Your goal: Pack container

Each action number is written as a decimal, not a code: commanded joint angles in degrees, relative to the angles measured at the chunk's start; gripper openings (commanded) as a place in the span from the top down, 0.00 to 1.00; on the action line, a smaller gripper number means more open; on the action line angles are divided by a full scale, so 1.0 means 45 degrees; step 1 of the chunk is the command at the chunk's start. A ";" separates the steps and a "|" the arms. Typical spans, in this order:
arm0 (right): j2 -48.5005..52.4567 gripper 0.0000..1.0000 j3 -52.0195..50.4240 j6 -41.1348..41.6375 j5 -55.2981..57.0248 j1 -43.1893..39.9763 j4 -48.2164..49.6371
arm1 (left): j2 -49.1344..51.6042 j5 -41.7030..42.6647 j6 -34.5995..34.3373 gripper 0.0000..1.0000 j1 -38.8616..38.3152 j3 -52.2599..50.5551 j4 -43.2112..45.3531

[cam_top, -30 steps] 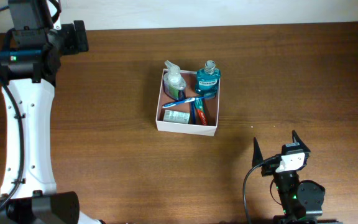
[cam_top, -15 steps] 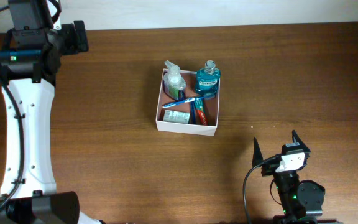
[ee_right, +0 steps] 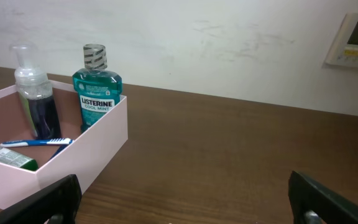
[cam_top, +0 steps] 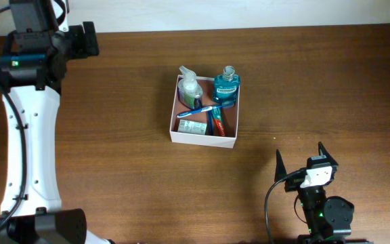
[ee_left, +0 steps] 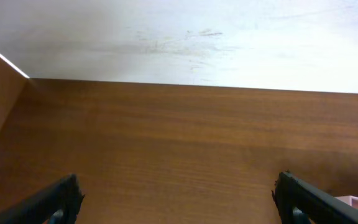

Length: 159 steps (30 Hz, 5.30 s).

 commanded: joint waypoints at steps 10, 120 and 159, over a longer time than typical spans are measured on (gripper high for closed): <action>-0.0136 0.02 -0.0078 0.0112 0.0117 0.0078 -0.0063 | -0.7922 -0.2142 -0.0121 0.01 -0.3521 -0.3230 -0.0141; -0.0136 0.01 -0.0078 0.0112 0.0117 0.0078 -0.0063 | -2.1833 -0.0505 -0.0078 0.01 0.0126 -2.4441 0.9976; -0.0121 0.01 -0.0078 0.0112 0.0117 0.0078 -0.0058 | -2.1823 -0.0505 -0.0078 0.00 0.0126 -2.4441 0.9976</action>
